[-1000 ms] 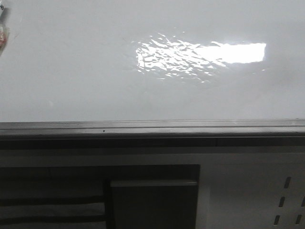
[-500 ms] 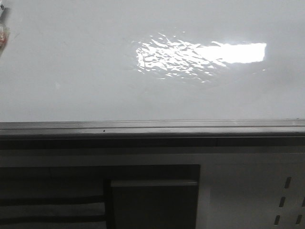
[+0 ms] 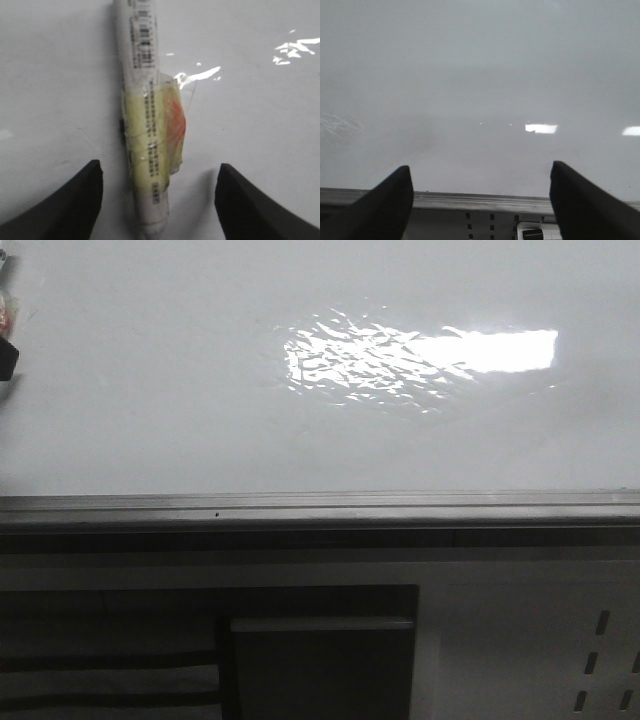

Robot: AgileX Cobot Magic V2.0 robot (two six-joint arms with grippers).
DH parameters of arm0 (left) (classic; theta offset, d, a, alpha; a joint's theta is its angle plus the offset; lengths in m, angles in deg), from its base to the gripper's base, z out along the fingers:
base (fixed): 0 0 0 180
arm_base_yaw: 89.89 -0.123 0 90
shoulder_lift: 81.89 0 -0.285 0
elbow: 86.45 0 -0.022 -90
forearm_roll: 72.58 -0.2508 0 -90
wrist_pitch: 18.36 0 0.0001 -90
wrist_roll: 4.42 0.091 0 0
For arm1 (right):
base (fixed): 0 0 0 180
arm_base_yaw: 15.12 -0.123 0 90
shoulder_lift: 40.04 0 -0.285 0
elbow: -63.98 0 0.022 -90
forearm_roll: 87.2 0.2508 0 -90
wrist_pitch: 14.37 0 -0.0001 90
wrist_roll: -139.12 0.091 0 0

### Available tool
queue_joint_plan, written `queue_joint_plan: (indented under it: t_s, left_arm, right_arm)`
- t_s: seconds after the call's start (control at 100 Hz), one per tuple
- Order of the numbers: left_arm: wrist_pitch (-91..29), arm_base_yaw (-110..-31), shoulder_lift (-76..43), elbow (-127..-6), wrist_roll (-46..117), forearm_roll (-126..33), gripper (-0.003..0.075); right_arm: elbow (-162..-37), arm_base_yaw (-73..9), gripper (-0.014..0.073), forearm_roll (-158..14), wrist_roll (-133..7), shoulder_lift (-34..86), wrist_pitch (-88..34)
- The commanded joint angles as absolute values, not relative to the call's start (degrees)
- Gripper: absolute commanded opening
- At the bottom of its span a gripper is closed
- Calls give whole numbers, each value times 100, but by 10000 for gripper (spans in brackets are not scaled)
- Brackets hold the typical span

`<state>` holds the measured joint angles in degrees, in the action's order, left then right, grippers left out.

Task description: Write number 4 on whiteboard

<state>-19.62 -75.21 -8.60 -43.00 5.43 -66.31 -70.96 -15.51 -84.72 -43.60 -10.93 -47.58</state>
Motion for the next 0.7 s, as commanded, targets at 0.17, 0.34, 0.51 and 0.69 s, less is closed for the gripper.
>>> queue_joint_plan:
  t_s: [0.17, 0.34, 0.51, 0.69]
  left_arm:
    - [-1436, -7499, -879, -4447, 538, -6615, 335]
    - [-1436, -7499, -904, -4447, 538, -6615, 162]
    - [-1448, -7499, -904, -4447, 538, -6565, 36]
    - [-1522, -7499, -904, -4460, 538, -6565, -20]
  right_arm:
    - [-7241, -1516, 510, -8468, -4388, -999, -4318]
    - [-7241, -1516, 510, -8468, -4388, -999, -4342]
    - [-7241, -1516, 510, -8468, -4388, -999, -4372]
    - [-7274, -1516, 510, -8446, -4388, -999, -4550]
